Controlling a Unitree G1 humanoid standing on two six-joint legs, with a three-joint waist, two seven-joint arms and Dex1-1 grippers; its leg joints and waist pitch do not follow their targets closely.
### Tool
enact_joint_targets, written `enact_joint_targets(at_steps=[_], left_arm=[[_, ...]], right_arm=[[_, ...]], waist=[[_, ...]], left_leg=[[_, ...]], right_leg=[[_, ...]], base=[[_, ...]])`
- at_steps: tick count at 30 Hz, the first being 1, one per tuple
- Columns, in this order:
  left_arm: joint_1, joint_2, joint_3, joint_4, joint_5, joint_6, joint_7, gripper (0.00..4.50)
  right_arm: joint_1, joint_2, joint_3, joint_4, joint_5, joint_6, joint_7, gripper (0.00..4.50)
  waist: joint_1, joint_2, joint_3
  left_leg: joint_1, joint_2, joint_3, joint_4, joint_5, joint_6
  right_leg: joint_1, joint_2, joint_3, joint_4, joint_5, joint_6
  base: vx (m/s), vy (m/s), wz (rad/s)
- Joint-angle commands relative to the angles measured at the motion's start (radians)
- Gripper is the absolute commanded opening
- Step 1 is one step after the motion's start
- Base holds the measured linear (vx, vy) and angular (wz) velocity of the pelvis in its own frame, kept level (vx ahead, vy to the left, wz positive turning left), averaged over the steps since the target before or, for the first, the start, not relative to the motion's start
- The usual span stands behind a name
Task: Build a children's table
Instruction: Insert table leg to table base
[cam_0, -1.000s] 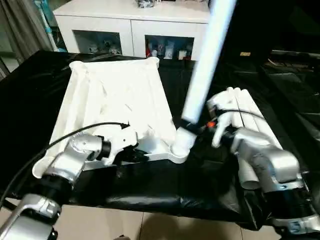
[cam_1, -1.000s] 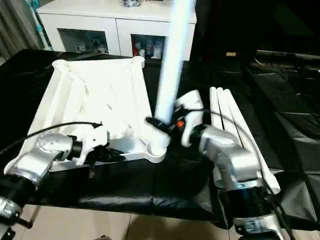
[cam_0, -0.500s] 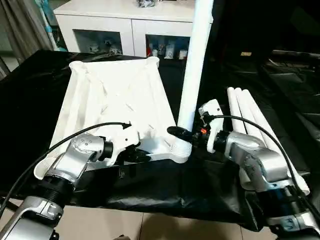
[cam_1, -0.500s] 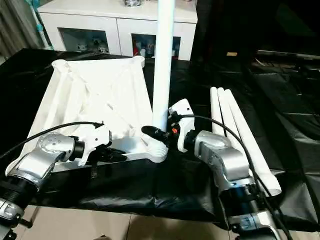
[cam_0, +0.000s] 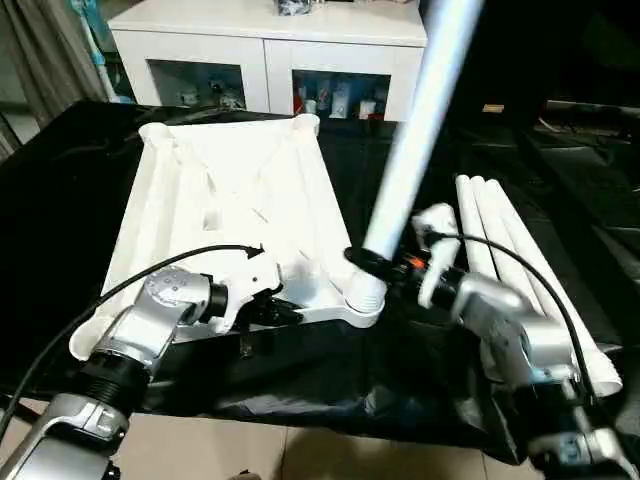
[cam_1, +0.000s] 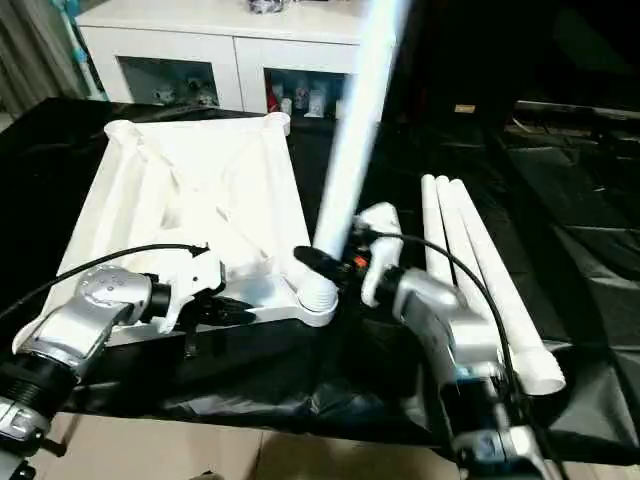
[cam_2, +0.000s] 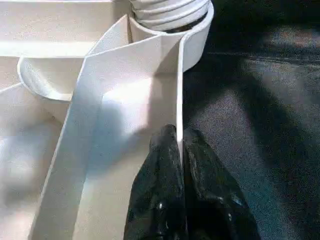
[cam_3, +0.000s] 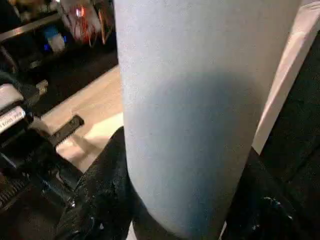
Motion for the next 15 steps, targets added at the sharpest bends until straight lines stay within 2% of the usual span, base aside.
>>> enact_joint_targets(at_steps=[1,2,4,5,6,11,13,15], left_arm=[[-0.005,-0.037,0.011,0.013,-0.018,-0.005,0.028,0.0],[-0.007,-0.039,0.011,0.014,-0.017,-0.005,0.031,0.0],[-0.012,-0.043,0.013,0.018,-0.016,-0.009,0.036,0.0],[-0.02,-0.048,0.014,0.028,-0.014,-0.014,0.04,0.0],[-0.02,-0.048,0.014,0.028,-0.014,-0.014,0.04,0.0],[-0.039,-0.057,0.02,0.053,-0.001,-0.033,0.067,0.0],[-0.04,-0.059,0.021,0.056,0.002,-0.038,0.072,0.0],[-0.041,-0.06,0.022,0.062,0.005,-0.044,0.074,0.0]], right_arm=[[0.038,0.003,0.007,0.042,-0.013,0.005,-0.002,1.85],[0.049,0.009,0.003,0.047,-0.016,-0.011,-0.003,1.85],[0.069,0.019,-0.003,0.055,-0.021,-0.04,-0.006,1.85],[0.084,0.027,-0.005,0.064,-0.027,-0.073,-0.013,1.85],[0.084,0.027,-0.005,0.064,-0.027,-0.073,-0.013,1.85],[0.119,0.04,0.01,0.06,-0.077,-0.177,-0.032,1.85],[0.125,0.04,0.017,0.056,-0.089,-0.201,-0.036,1.85],[0.13,0.04,0.024,0.05,-0.096,-0.214,-0.033,1.85]], waist=[[-0.005,0.005,-0.057],[-0.003,0.011,-0.057],[-0.004,0.009,-0.057],[-0.005,0.018,-0.056],[-0.006,0.015,-0.056],[-0.007,0.022,-0.053],[-0.006,0.024,-0.053],[-0.008,0.021,-0.054]], left_leg=[[0.001,0.056,-0.019,-0.086,-0.141,0.015],[0.001,0.056,-0.021,-0.087,-0.145,0.014],[0.003,0.057,-0.02,-0.088,-0.161,0.016],[0.002,0.057,-0.021,-0.09,-0.17,0.013],[0.003,0.057,-0.021,-0.09,-0.176,0.012],[0.005,0.057,-0.024,-0.096,-0.226,0.005],[0.007,0.057,-0.024,-0.096,-0.227,0.003],[0.006,0.058,-0.024,-0.098,-0.223,0.009]], right_leg=[[0.051,-0.087,0.054,-0.079,-0.109,-0.231],[0.051,-0.088,0.054,-0.079,-0.117,-0.23],[0.05,-0.09,0.054,-0.084,-0.134,-0.227],[0.049,-0.089,0.053,-0.086,-0.147,-0.224],[0.049,-0.089,0.053,-0.088,-0.155,-0.222],[0.046,-0.091,0.055,-0.1,-0.259,-0.195],[0.044,-0.091,0.056,-0.101,-0.265,-0.191],[0.045,-0.089,0.055,-0.101,-0.254,-0.19]], base=[[0.0,0.0,0.0],[0.0,0.0,0.0],[0.0,0.0,0.0],[0.0,0.0,0.0],[0.0,0.0,0.0],[0.0,0.0,0.0],[0.0,0.0,0.0],[0.0,0.0,0.0]])
